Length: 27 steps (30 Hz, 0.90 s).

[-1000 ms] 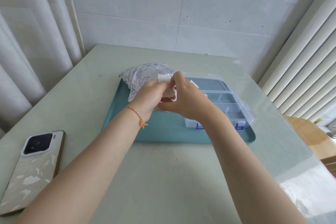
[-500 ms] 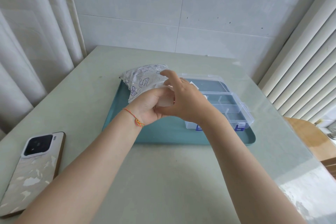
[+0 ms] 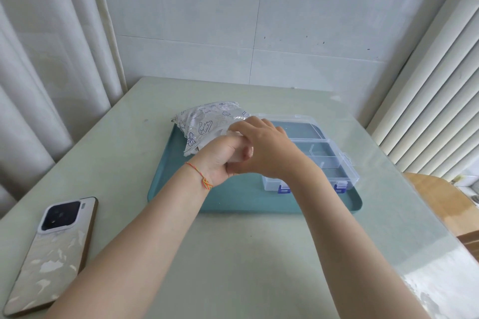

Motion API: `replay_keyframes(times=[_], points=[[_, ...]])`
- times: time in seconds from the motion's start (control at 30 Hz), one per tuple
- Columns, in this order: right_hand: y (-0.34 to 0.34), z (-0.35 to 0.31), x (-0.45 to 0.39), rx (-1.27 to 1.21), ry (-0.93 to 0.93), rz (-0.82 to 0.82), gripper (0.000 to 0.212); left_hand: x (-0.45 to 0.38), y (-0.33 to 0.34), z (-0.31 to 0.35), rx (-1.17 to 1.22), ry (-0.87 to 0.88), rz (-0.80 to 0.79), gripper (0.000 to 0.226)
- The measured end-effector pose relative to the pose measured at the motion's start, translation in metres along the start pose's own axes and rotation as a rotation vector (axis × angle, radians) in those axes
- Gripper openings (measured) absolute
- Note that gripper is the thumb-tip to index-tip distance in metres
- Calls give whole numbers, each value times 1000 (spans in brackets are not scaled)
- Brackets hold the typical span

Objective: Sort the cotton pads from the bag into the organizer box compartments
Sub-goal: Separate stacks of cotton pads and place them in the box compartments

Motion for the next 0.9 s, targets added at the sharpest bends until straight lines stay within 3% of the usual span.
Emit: replay_keyframes(times=[0.07,0.13,0.23,0.3,0.43,0.53,0.63,0.8,0.9], points=[[-6,5,1,-163,84,-130,78,-3,2,1,-45,43,31,11],[-16,14,0,-367,163,-183,58,-5,2,3,-117,70,56,12],[-33,29,-8,-643,278,-32,28,-4,9,7,-222,101,65,14],[-35,34,-8,-657,317,33,17,-3,22,8,-265,122,77,19],[-31,45,-4,-525,285,64,14,-5,50,10,-381,194,36,28],[-44,63,0,-629,362,109,24,-7,64,13,-384,195,19,9],[-54,86,4,-728,445,148,20,-16,72,15,-293,179,41,14],[-53,117,15,-730,498,-8,34,-24,95,16,-300,221,-87,19],[-49,128,19,-785,494,-38,24,-30,103,11,-298,208,-88,19]])
Point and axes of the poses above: each hand's wrist, its own x-axis away from the middle knuckle, its own y-axis out of the palm, z = x × y, the point moved 4 cm from there along -x, towards the middle knuckle, and after that the axes turned 13 degrees about z, right-handed, at the moved point
